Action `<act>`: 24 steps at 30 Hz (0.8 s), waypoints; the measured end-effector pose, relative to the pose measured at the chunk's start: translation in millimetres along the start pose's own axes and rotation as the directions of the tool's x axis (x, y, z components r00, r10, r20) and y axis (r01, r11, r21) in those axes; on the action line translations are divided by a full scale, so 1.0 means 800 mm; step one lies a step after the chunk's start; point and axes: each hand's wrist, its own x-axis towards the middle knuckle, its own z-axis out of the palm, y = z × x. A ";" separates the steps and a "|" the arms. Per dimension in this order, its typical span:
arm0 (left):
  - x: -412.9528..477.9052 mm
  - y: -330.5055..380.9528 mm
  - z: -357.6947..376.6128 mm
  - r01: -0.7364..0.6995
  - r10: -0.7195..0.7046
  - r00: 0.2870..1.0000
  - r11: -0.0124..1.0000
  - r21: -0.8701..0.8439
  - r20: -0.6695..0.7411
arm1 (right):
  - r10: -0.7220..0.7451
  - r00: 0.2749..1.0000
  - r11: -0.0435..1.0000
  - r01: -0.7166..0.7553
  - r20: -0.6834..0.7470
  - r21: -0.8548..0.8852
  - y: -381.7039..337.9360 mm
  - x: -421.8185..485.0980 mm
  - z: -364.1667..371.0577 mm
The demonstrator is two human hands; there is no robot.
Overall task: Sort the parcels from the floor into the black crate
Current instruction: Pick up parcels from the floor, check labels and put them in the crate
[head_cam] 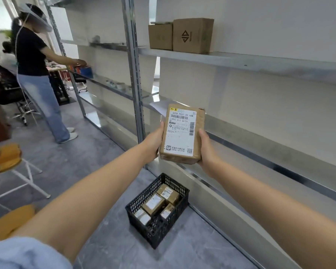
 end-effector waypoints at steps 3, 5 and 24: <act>0.038 -0.003 -0.025 0.014 -0.015 0.999 1.000 -0.015 -0.046 | 0.029 0.999 1.000 -0.029 0.015 0.006 0.013 0.051 0.015; 0.068 0.000 -0.039 -0.002 0.000 0.999 0.999 -0.054 -0.045 | 0.025 0.999 1.000 -0.025 0.024 0.012 0.021 0.090 0.024; 0.395 0.003 -0.152 0.143 -0.158 0.968 0.986 0.087 0.196 | -0.010 0.973 0.997 -0.007 -0.229 -0.071 0.064 0.355 0.076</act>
